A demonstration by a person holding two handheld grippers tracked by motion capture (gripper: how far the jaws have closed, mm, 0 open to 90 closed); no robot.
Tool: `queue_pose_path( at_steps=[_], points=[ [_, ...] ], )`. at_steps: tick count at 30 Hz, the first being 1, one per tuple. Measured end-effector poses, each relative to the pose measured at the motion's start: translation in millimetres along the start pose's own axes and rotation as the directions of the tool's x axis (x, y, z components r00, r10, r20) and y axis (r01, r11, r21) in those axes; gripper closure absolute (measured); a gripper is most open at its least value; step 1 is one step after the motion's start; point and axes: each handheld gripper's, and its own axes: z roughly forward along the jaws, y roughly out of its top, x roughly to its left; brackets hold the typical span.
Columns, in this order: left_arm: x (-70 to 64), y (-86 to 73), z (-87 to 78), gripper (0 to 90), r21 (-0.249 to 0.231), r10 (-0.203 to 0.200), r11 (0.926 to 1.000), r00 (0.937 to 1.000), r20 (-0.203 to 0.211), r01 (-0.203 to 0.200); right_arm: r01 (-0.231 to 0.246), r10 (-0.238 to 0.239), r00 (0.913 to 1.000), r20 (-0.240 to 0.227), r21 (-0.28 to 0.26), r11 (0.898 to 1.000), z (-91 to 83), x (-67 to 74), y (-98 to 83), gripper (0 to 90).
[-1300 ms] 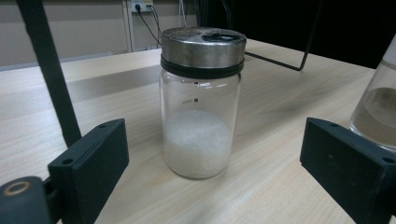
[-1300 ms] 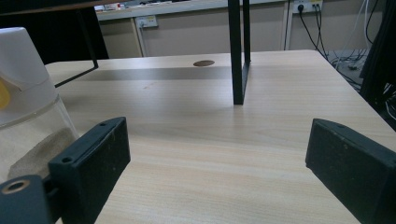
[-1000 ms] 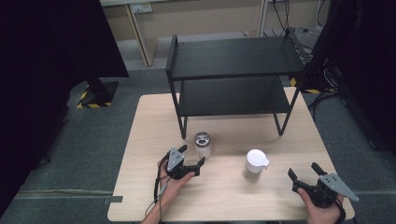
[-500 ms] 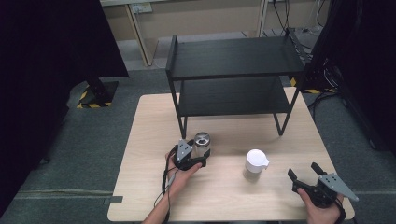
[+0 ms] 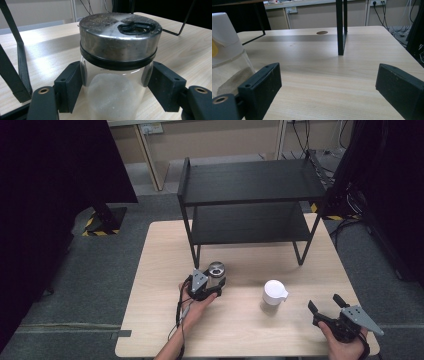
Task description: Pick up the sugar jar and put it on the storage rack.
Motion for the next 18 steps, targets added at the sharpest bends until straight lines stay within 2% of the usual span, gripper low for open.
queue_pose_path(
  at_steps=[11, 14, 16, 18],
  points=[
    [-1.8, -2.5, -8.2, 30.4, -0.031, -0.011, 0.9995, 0.9999, 0.004, 0.011, -0.002, 0.002, 1.0, 0.0, 0.0, 1.0, 0.1, -0.3, 0.0, 6.7],
    [-3.5, -1.3, -15.0, 30.3, -0.059, -0.015, 0.9981, 0.9998, -0.008, 0.015, -0.001, 0.001, 1.0, 0.0, 0.001, 1.0, 0.1, 0.0, 0.2, 6.7],
    [-5.4, 1.3, -23.4, 30.3, -0.098, -0.022, 0.995, 0.9996, -0.016, 0.02, -0.001, 0.001, 1.0, 0.0, 0.001, 1.0, 0.1, -0.2, 0.2, 6.7],
    [-5.9, 2.6, -26.1, 30.3, -0.111, -0.018, 0.9937, 0.9996, -0.02, 0.016, -0.002, 0.002, 1.0, 0.0, 0.001, 1.0, 0.1, -0.2, 0.2, 6.7]
  ],
)
